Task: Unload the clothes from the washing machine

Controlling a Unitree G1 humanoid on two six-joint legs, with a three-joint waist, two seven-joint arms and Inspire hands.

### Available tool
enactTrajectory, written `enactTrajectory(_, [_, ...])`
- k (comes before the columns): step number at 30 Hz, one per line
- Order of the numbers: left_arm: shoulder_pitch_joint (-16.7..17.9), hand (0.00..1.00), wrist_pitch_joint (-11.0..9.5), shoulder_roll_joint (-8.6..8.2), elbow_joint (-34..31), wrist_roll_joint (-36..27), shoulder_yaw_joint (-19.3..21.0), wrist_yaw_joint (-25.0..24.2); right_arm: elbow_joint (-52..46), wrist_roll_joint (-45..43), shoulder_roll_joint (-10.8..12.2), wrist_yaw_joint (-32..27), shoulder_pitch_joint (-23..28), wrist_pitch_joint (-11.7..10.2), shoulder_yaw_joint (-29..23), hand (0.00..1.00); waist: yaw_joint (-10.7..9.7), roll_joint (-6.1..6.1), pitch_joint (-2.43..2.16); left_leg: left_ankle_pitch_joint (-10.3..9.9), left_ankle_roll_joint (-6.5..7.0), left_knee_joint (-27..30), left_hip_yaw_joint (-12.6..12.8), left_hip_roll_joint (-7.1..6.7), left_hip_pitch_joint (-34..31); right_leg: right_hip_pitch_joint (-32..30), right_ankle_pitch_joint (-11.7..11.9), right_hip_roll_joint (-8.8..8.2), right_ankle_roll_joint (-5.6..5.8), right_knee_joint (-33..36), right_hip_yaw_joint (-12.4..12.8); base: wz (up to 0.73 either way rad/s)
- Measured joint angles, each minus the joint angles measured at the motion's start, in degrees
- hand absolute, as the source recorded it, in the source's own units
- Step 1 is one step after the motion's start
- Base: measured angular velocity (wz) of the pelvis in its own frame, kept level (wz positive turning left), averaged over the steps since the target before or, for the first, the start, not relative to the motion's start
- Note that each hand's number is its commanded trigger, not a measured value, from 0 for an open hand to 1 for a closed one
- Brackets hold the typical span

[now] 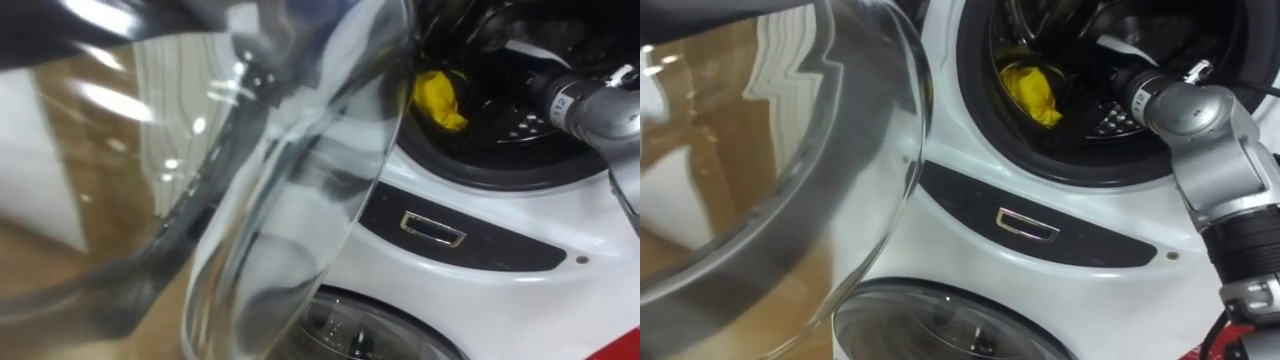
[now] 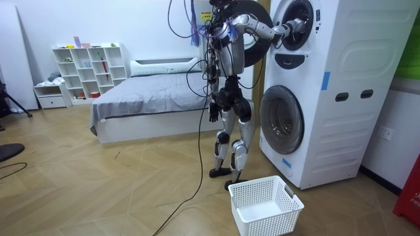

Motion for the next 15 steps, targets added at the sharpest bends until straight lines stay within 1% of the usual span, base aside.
enactTrajectory(3, [-0.25,0.0,0.05,0.42,0.28,0.78,-1.83,0.0,-0.04,0.43,0.05,-0.87,0.37,0.0,0.56,1.0,0.29,-0.13,-0.03,-0.07,-0.15,0.13,0.39,0.02,0.05,-0.05,0.15,0.24,-0.24,0.02,0.35,-0.07])
enactTrajectory(6, [-0.15,0.0,0.05,0.59,0.34,1.03,-2.47,-0.02,-0.03,0.45,0.05,-0.97,0.48,0.0,0.62,1.0,0.54,-0.59,-0.02,-0.17,-0.37,0.18,0.51,0.25,0.17,0.0,0.19,0.59,-0.32,-0.03,0.73,-0.03])
enactTrajectory(7, [-0.16,0.0,-0.06,0.63,0.55,1.08,-3.21,-0.02,-0.04,0.39,0.01,-1.2,0.62,-0.47,0.62,1.0,0.62,-0.7,-0.02,-0.18,-0.42,0.15,0.51,0.34,0.25,0.08,0.2,0.65,-0.34,-0.05,0.74,0.0])
enactTrajectory(9, [-0.22,0.0,-0.47,0.6,1.28,1.15,-3.33,-0.02,-0.07,0.39,-0.21,-1.43,0.73,-1.25,0.57,1.0,0.68,-0.87,-0.03,-0.22,-0.49,0.1,0.51,0.61,0.28,0.11,0.2,0.68,-0.34,-0.07,0.76,0.0])
enactTrajectory(10, [-0.2,0.0,-0.79,0.66,1.92,1.15,-3.34,-0.01,-0.12,0.57,-0.48,-1.27,0.78,-1.38,0.53,1.0,0.65,-0.98,-0.03,-0.26,-0.54,0.06,0.52,0.84,0.33,0.12,0.2,0.68,-0.33,-0.07,0.76,0.0])
enactTrajectory(15, [-0.15,0.0,-0.9,0.61,2.17,1.15,-3.32,-0.02,-0.25,2.4,-0.58,-1.92,1.57,-1.6,0.17,1.0,0.78,-1.06,0.04,-0.32,-0.6,0.08,0.89,0.88,0.39,0.12,0.27,0.91,-0.45,-0.14,1.14,-0.04])
